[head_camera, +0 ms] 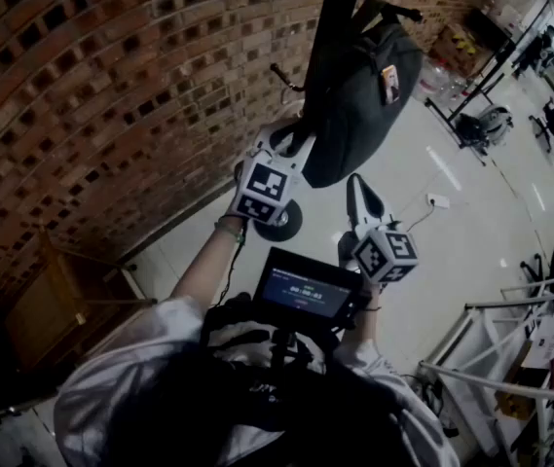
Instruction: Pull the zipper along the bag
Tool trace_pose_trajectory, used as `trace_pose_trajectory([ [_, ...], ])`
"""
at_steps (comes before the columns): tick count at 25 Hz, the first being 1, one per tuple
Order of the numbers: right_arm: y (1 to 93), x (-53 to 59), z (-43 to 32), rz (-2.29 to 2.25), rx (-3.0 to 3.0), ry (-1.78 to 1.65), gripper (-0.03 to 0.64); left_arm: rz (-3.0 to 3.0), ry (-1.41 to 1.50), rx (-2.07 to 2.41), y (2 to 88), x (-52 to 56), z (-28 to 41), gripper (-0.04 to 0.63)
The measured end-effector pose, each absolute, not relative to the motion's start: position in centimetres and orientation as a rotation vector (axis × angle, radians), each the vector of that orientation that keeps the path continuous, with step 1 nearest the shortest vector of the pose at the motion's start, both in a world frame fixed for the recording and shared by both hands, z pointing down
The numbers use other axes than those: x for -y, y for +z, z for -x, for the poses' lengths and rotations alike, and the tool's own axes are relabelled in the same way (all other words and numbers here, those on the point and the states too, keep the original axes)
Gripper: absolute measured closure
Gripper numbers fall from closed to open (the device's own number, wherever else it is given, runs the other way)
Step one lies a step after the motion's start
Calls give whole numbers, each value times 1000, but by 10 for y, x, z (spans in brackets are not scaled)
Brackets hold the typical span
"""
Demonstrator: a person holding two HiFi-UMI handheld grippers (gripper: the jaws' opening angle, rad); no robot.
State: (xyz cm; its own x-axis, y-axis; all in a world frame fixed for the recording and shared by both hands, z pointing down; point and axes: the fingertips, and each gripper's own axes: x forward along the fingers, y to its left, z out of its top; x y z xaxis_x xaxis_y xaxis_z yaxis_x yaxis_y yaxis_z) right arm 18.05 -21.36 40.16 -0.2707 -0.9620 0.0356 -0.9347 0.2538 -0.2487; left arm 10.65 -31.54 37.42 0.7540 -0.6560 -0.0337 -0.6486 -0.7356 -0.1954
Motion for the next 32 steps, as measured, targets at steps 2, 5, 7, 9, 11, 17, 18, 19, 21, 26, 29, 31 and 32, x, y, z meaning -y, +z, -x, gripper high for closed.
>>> trace_pose_trajectory([
  [2,402,214,-179,1812,-2383,-343,620,2684,-76,-1041,370,316,-106,509],
  [5,401,215,-178,1807,-2382,-346,620,2611,-111,-1002,366,316,-106,509],
  [7,403,215,-178,1806,-2381,-351,620,2520,-171,-951,366,314,-109,517],
  [9,406,215,-178,1807,-2373,-361,620,2413,-224,-918,367,312,-113,541],
  [11,408,215,-179,1811,-2367,-371,620,2365,-244,-917,366,311,-114,541],
  [17,385,214,-173,1869,-2419,-227,620,2354,-222,-956,359,319,-103,578],
  [18,375,215,-171,1902,-2440,-169,619,2368,-223,-948,357,320,-104,578],
  [19,365,217,-171,1924,-2453,-112,618,2379,-226,-937,356,321,-107,578],
  [21,350,222,-176,1908,-2444,-41,618,2370,-244,-920,358,321,-110,578],
  [26,312,236,-177,1766,-2461,-44,607,2355,-291,-914,358,322,-110,578],
  [29,285,249,-178,1701,-2525,-23,541,2380,-295,-925,354,324,-107,578],
  [31,264,259,-178,1657,-2561,-4,517,2363,-276,-949,350,323,-105,578],
  [32,254,265,-177,1656,-2587,25,517,2369,-251,-967,348,322,-104,578],
])
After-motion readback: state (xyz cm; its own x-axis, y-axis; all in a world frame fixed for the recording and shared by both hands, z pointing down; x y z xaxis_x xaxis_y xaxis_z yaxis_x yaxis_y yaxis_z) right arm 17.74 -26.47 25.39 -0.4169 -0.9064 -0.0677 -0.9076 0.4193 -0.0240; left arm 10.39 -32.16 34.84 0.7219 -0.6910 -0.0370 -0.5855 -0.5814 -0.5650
